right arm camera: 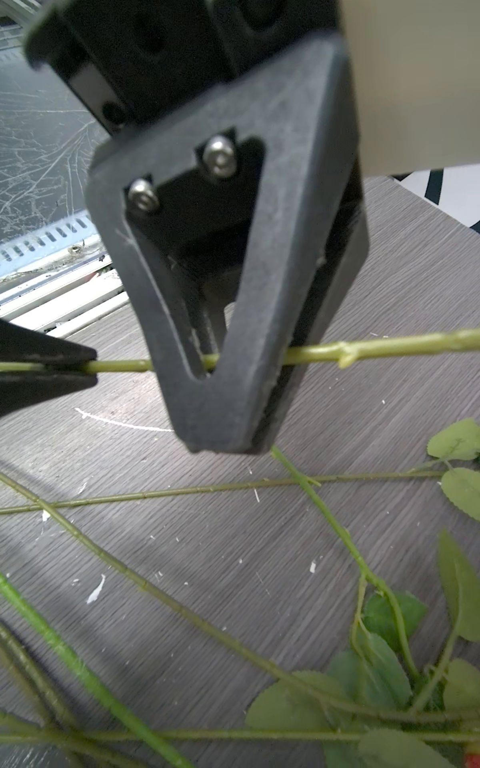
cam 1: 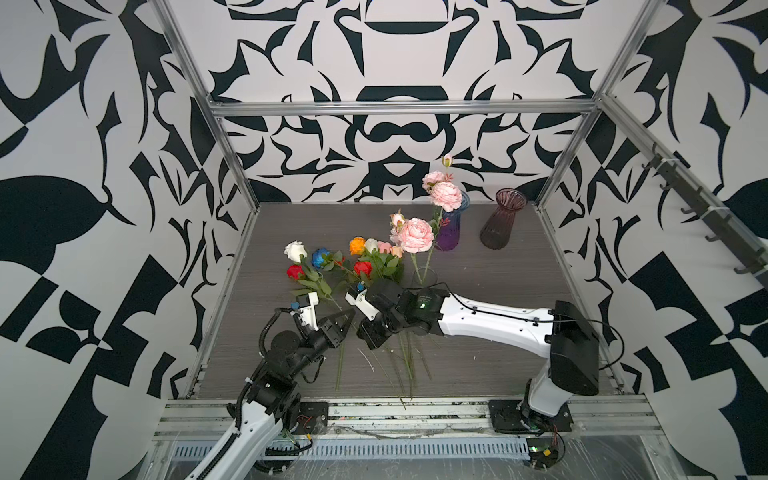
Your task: Arrange the flowers into the vase
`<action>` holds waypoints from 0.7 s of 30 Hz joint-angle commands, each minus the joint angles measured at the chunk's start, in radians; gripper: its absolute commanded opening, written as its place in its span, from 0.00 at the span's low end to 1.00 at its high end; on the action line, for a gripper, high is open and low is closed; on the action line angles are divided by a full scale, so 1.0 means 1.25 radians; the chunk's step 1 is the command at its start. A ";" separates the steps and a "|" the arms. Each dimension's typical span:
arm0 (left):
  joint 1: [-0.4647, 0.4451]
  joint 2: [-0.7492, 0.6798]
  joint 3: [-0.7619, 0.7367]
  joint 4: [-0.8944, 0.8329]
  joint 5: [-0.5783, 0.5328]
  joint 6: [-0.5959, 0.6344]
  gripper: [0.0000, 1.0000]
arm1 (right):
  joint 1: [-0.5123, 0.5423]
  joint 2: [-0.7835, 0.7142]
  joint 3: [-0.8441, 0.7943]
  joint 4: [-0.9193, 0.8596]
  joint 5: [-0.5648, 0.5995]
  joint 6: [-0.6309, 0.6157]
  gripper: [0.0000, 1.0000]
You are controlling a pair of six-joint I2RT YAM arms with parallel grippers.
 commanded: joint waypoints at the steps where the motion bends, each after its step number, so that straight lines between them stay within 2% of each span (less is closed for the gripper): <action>1: 0.003 -0.009 -0.029 0.029 0.006 -0.001 0.23 | -0.001 -0.026 -0.010 -0.017 0.020 -0.012 0.00; 7: 0.003 -0.012 -0.029 0.023 0.004 -0.001 0.23 | -0.001 -0.038 -0.030 -0.017 0.023 -0.011 0.00; 9: 0.003 -0.012 -0.029 0.025 0.004 -0.001 0.18 | 0.000 -0.042 -0.038 -0.014 0.021 -0.009 0.00; 13: 0.003 -0.009 -0.029 0.025 0.004 -0.001 0.00 | 0.000 -0.047 -0.043 -0.013 0.024 -0.007 0.00; 19: 0.003 -0.008 -0.029 0.024 0.003 -0.002 0.00 | -0.001 -0.075 -0.047 -0.007 0.040 -0.023 0.00; 21: 0.003 -0.008 -0.029 0.023 0.003 -0.001 0.00 | -0.001 -0.109 -0.058 -0.004 0.058 -0.041 0.26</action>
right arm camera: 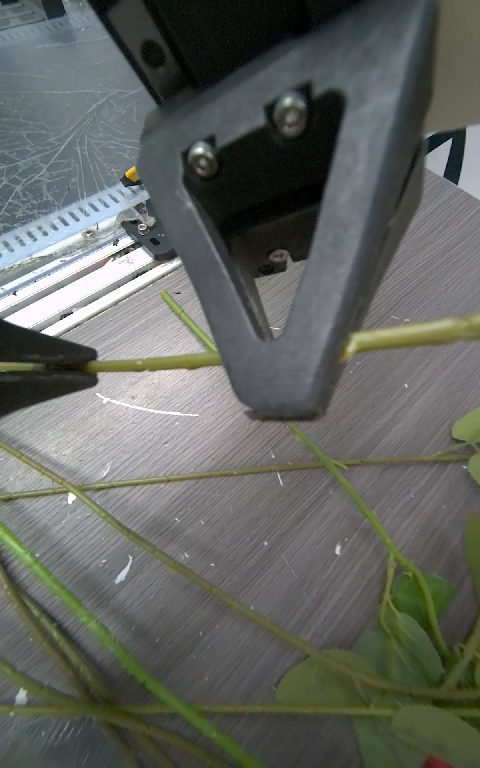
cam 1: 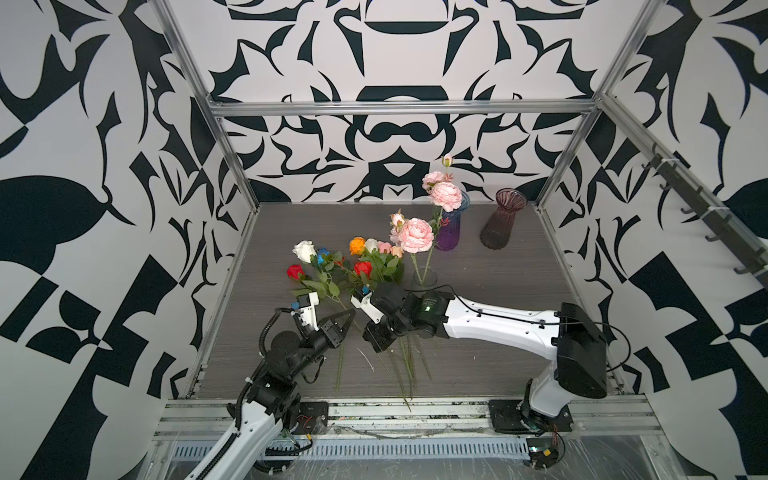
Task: Arrange the flowers into the vase
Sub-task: 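Lift the white rose upright with the left gripper while the right gripper withdraws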
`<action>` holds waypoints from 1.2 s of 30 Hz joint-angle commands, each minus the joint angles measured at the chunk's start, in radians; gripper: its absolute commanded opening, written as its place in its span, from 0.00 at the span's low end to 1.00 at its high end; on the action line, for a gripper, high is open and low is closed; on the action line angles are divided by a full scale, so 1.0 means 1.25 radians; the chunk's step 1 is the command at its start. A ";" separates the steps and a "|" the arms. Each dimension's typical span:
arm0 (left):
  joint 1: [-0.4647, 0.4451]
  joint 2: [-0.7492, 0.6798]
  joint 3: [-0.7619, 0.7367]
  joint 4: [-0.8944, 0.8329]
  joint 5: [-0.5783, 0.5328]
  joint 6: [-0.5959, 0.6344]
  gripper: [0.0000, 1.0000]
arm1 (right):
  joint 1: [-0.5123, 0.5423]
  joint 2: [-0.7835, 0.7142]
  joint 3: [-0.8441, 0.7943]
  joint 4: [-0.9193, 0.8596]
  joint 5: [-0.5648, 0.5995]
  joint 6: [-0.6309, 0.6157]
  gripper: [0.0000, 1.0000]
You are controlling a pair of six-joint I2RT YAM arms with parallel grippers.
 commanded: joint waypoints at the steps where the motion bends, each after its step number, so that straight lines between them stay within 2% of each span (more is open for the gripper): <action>1: 0.003 -0.009 -0.029 0.016 0.001 0.005 0.00 | -0.001 -0.086 -0.013 -0.002 0.052 -0.035 0.34; 4: 0.003 -0.008 -0.028 0.015 0.000 0.005 0.00 | 0.000 -0.166 -0.035 -0.033 0.120 -0.075 0.48; 7: 0.004 -0.009 -0.028 0.015 -0.002 0.005 0.00 | -0.001 -0.285 -0.092 -0.059 0.216 -0.110 0.52; 9: 0.004 -0.012 -0.027 0.013 -0.002 0.005 0.00 | -0.002 -0.388 -0.153 -0.064 0.292 -0.115 0.52; 11: 0.004 -0.024 -0.026 0.005 -0.003 0.003 0.00 | -0.001 -0.502 -0.223 -0.066 0.414 -0.099 0.47; 13: 0.003 -0.044 -0.019 -0.007 -0.005 0.006 0.00 | -0.002 -0.619 -0.287 -0.094 0.544 -0.054 0.47; 16: 0.003 -0.073 0.020 -0.050 -0.037 0.051 0.00 | -0.003 -0.743 -0.362 -0.172 0.658 0.006 0.46; 19: 0.003 -0.074 0.113 -0.063 -0.099 0.127 0.00 | -0.003 -0.814 -0.434 -0.220 0.700 0.037 0.47; 22: 0.003 -0.002 0.263 -0.027 -0.125 0.227 0.00 | -0.004 -0.854 -0.501 -0.221 0.727 0.064 0.47; 26: 0.003 0.184 0.523 -0.007 -0.004 0.353 0.00 | -0.005 -0.878 -0.536 -0.171 0.737 0.047 0.47; 30: -0.003 0.379 0.752 0.030 0.163 0.394 0.00 | -0.006 -0.874 -0.553 -0.139 0.762 0.029 0.50; 34: -0.045 0.480 0.865 0.080 0.181 0.454 0.00 | -0.006 -0.873 -0.593 -0.090 0.721 0.028 0.55; 36: -0.090 0.521 0.918 0.063 0.180 0.532 0.00 | -0.006 -0.874 -0.608 -0.070 0.690 0.028 0.54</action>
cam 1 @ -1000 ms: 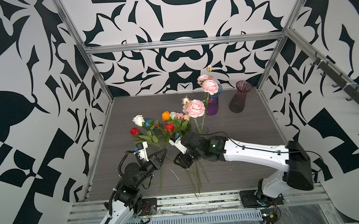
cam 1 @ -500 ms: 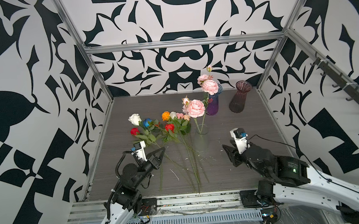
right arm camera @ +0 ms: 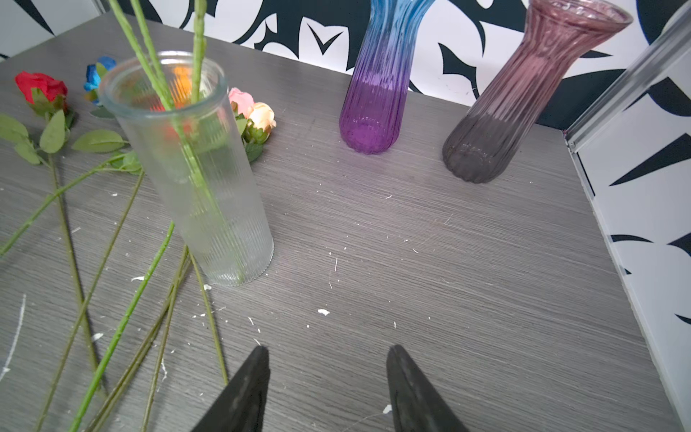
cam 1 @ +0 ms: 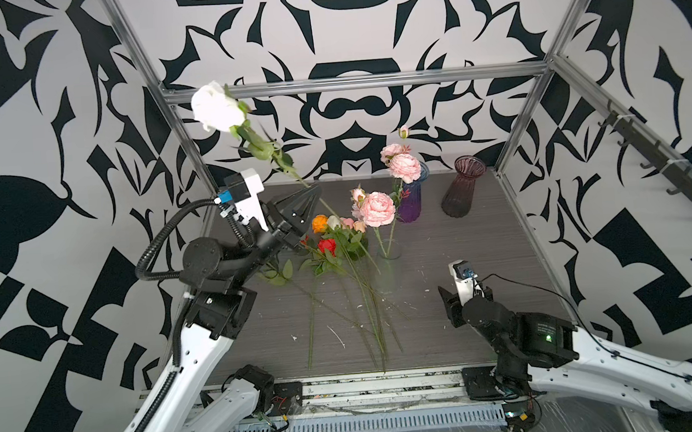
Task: Arrange the flowers into the vase
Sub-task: 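Lift the white rose upright with the left gripper while the right gripper withdraws, then carry the white rose over the clear vase with the left gripper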
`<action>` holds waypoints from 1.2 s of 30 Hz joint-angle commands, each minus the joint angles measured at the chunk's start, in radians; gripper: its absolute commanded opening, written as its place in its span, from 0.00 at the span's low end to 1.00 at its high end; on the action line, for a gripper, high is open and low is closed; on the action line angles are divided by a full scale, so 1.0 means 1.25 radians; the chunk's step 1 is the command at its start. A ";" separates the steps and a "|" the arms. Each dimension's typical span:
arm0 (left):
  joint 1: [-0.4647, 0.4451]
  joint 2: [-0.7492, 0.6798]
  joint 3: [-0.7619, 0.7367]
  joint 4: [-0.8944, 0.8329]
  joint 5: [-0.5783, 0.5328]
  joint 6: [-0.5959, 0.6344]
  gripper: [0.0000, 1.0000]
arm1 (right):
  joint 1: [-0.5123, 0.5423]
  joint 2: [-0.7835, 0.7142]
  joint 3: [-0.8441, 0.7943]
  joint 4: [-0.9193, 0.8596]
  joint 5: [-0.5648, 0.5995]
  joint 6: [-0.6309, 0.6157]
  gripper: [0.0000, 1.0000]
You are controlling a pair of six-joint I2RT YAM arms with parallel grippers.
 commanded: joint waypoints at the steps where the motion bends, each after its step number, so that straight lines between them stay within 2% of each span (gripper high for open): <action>1: -0.067 0.058 0.076 -0.009 0.049 0.158 0.00 | -0.002 -0.004 -0.022 0.063 -0.035 -0.008 0.55; 5: -0.182 0.116 0.139 -0.106 -0.004 0.372 0.00 | -0.001 0.006 -0.019 0.061 -0.035 -0.007 0.60; 7: -0.211 0.144 0.142 -0.104 -0.031 0.417 0.00 | -0.002 0.008 -0.018 0.061 -0.037 -0.007 0.61; 11: -0.221 0.189 0.136 -0.077 -0.031 0.425 0.00 | -0.002 0.005 -0.018 0.062 -0.036 -0.007 0.62; 14: -0.229 0.211 0.138 -0.074 -0.035 0.439 0.00 | -0.002 -0.002 -0.021 0.062 -0.038 -0.009 0.66; 30: -0.241 0.310 0.152 -0.094 -0.024 0.455 0.00 | -0.002 -0.026 -0.025 0.061 -0.048 -0.017 0.67; 36: -0.262 0.338 0.155 -0.152 -0.026 0.508 0.00 | -0.002 -0.031 -0.025 0.060 -0.048 -0.018 0.67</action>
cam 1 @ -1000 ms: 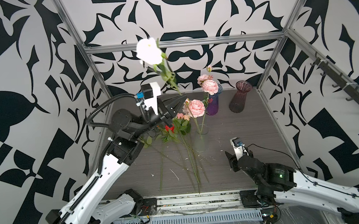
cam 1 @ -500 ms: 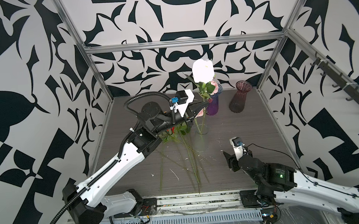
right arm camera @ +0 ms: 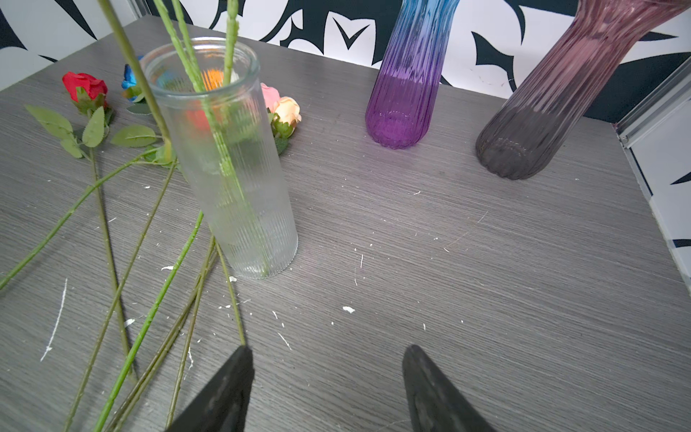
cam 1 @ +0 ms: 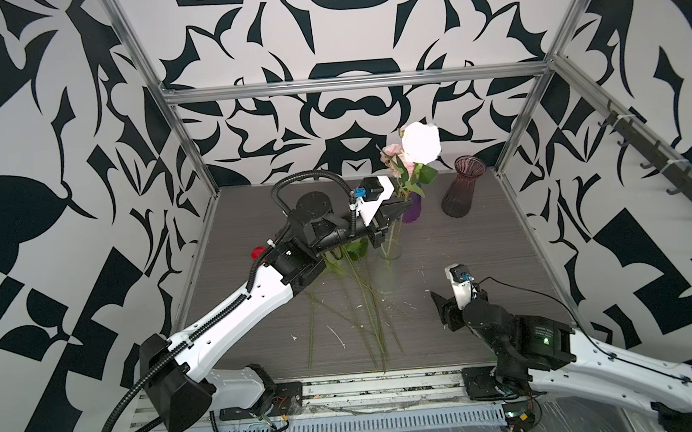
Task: Arrange the flowers into the vase
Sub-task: 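Carry the white rose over the clear vase with the left gripper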
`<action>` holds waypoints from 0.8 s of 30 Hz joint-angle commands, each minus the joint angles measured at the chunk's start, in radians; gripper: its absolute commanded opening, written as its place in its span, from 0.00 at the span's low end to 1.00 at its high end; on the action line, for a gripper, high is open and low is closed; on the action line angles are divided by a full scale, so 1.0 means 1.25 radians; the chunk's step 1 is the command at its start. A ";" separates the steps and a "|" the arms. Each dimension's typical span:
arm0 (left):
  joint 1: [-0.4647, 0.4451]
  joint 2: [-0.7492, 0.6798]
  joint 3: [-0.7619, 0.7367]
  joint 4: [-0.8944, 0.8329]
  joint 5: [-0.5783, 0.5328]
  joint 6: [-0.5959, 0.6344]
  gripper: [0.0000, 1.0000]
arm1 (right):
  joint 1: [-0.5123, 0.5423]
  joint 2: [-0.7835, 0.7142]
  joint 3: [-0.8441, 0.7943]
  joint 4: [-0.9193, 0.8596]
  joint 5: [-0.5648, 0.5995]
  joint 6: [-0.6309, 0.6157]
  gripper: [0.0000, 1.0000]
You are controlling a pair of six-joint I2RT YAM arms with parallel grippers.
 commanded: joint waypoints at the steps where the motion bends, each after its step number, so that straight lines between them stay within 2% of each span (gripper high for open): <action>1: -0.014 0.012 0.017 -0.030 -0.002 0.037 0.00 | -0.002 -0.007 0.001 0.018 0.003 -0.010 0.67; 11: -0.051 0.028 0.136 -0.081 -0.027 0.090 0.00 | -0.002 -0.003 0.002 0.019 0.002 -0.011 0.67; 24: -0.052 0.019 0.127 -0.089 -0.046 0.111 0.00 | -0.002 -0.002 0.001 0.020 0.005 -0.015 0.68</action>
